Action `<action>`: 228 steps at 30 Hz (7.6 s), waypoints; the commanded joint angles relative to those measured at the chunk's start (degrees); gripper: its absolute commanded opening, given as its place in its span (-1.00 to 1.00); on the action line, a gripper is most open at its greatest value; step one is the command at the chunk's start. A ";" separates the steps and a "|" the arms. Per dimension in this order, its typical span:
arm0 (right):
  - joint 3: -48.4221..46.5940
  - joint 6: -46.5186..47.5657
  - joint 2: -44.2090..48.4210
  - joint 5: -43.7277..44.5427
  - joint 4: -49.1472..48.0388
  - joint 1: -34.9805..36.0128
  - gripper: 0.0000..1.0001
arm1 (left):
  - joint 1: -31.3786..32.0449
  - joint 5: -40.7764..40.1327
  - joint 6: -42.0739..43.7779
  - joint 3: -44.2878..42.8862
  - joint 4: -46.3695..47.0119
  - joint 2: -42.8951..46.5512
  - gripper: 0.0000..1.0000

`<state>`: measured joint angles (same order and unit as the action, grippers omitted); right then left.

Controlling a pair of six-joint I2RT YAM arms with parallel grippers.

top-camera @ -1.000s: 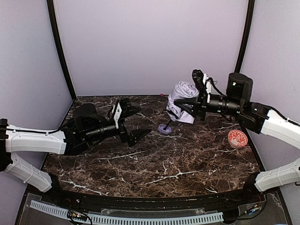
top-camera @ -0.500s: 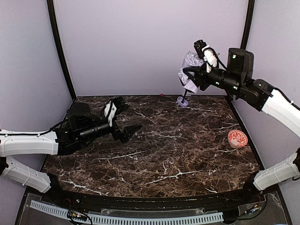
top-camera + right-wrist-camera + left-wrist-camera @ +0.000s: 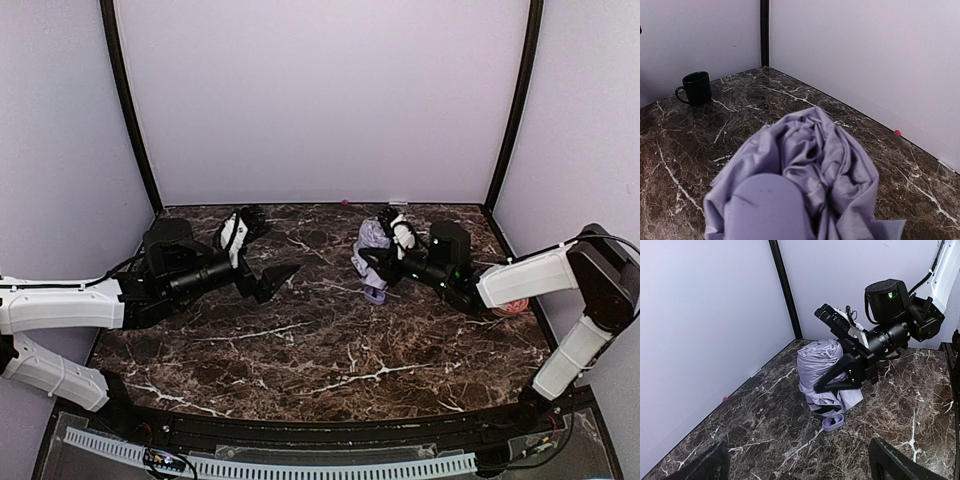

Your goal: Put away the umbrella

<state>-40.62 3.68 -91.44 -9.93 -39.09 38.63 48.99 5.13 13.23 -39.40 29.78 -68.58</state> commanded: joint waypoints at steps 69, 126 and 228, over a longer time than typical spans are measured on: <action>-17.86 -32.47 -8.42 -36.78 26.96 1.98 -0.17 | -3.29 1.31 -3.27 -2.44 -6.68 -0.73 0.98; -24.45 -20.54 2.99 -7.92 57.65 -11.91 0.99 | -8.44 -3.10 -5.75 -4.33 -15.87 0.02 0.98; 27.34 -6.12 3.81 14.24 -33.73 -40.22 0.99 | -45.16 -11.48 -5.35 29.37 53.86 -22.19 0.98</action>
<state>-12.40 -2.63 -87.33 3.88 -71.85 -1.52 4.23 -7.05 7.33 -10.24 82.46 -91.37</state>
